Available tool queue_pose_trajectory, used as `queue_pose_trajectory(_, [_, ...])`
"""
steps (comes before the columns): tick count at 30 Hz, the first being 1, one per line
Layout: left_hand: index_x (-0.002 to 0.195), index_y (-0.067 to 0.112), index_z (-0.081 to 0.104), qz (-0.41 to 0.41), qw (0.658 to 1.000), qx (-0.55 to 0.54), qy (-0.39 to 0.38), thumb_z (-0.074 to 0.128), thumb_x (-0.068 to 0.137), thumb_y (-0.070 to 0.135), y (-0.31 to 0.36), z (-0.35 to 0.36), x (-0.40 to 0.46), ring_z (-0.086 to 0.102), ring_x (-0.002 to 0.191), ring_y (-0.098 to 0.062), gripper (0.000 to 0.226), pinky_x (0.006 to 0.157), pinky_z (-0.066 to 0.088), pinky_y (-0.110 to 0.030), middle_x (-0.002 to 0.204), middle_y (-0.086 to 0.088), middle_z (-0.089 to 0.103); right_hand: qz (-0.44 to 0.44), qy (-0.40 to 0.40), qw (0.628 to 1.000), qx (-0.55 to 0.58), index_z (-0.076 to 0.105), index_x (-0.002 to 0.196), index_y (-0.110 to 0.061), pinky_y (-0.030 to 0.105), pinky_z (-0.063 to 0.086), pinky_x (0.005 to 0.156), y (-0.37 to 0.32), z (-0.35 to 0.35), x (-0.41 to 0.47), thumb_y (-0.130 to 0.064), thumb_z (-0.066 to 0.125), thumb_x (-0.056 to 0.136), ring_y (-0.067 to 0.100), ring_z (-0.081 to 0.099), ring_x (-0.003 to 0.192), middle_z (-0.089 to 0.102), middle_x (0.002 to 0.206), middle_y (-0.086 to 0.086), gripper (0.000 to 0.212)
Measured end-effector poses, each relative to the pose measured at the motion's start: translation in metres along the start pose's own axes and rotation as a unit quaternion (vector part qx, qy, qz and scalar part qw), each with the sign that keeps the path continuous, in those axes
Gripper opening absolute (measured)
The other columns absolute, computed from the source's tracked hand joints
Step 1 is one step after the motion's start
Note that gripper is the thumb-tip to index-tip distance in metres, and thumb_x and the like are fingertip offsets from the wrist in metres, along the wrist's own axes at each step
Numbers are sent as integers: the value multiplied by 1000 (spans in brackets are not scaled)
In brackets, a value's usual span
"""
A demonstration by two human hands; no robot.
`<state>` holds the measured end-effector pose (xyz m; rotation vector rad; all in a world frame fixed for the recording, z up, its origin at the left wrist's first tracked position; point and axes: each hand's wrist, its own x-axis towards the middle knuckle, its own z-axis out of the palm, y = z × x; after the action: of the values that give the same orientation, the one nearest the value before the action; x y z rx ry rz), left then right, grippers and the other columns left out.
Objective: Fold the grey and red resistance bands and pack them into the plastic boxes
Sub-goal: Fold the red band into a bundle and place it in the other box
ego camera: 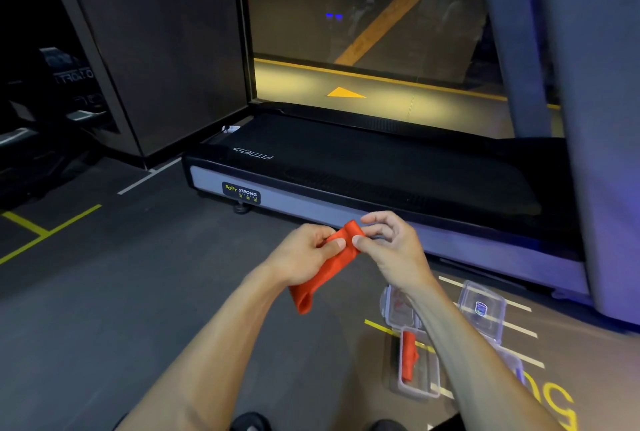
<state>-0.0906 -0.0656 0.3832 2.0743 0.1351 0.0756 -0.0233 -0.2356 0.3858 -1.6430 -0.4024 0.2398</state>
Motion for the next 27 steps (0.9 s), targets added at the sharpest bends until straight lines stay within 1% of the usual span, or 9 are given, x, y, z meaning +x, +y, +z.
queue_pose_trajectory(5, [71, 21, 60, 4, 1000, 27, 5, 61, 101, 31, -3, -4, -1, 47, 55, -7, 31, 59, 39, -29, 60, 12, 55, 30, -23, 999, 2, 66, 102, -8, 36, 58, 83, -3, 1, -2, 4, 77, 83, 17, 72, 77, 73, 88, 9, 25])
queue_pose_trajectory(7, [76, 16, 64, 9, 999, 39, 10, 64, 98, 33, -5, -6, -1, 49, 57, -8, 28, 60, 41, -30, 63, 6, 58, 37, -33, 999, -1, 67, 99, -8, 34, 58, 80, -4, 1, -2, 5, 78, 82, 15, 69, 74, 71, 85, 7, 24])
queue_pose_trajectory(9, [81, 18, 68, 15, 999, 47, 13, 66, 97, 33, -4, -8, -1, 51, 59, -7, 22, 62, 43, -30, 66, 0, 62, 42, -41, 998, 6, 66, 98, -7, 29, 57, 76, -5, 1, -2, 7, 78, 81, 14, 69, 72, 70, 86, 7, 26])
queue_pose_trajectory(13, [80, 23, 70, 30, 998, 57, 17, 67, 96, 32, 0, -10, -4, 52, 58, -2, 19, 62, 44, -25, 66, 7, 64, 56, -59, 997, 17, 66, 101, -6, 22, 59, 70, -7, 0, -3, 9, 77, 80, 13, 68, 72, 69, 87, 7, 28])
queue_pose_trajectory(16, [82, 25, 72, 40, 997, 59, 12, 67, 96, 33, 2, -10, -5, 55, 61, -2, 17, 63, 45, -24, 72, 2, 69, 59, -76, 995, 6, 68, 98, -11, 21, 56, 67, -6, -1, -3, 10, 79, 79, 11, 68, 71, 69, 86, 5, 30])
queue_pose_trajectory(20, [74, 29, 68, 58, 996, 66, 3, 69, 95, 34, 4, -9, -6, 51, 58, -2, 22, 60, 41, -23, 64, 8, 62, 62, -95, 993, 5, 64, 99, -8, 19, 54, 64, -5, -1, -2, 13, 79, 76, 8, 62, 64, 65, 84, 5, 34])
queue_pose_trajectory(22, [73, 26, 69, 64, 995, 72, 2, 70, 95, 36, 5, -9, -6, 49, 58, -3, 24, 59, 40, -24, 64, 2, 62, 59, -104, 993, -6, 60, 98, -8, 18, 52, 60, -6, -1, -3, 13, 80, 75, 6, 58, 59, 61, 81, 5, 37])
queue_pose_trajectory(25, [78, 13, 68, 73, 994, 85, 0, 67, 96, 36, 4, -9, -6, 47, 59, -7, 29, 59, 38, -28, 73, -14, 63, 53, -122, 991, -25, 55, 97, -10, 16, 50, 58, -6, -1, -3, 12, 81, 76, 1, 55, 56, 58, 77, 0, 40])
queue_pose_trajectory(27, [78, 12, 68, 77, 994, 76, -6, 68, 96, 36, 5, -9, -7, 47, 59, -8, 29, 59, 39, -28, 74, -15, 64, 46, -132, 989, -37, 53, 94, -12, 16, 49, 58, -5, -1, -3, 11, 81, 76, -2, 54, 55, 57, 77, -1, 41])
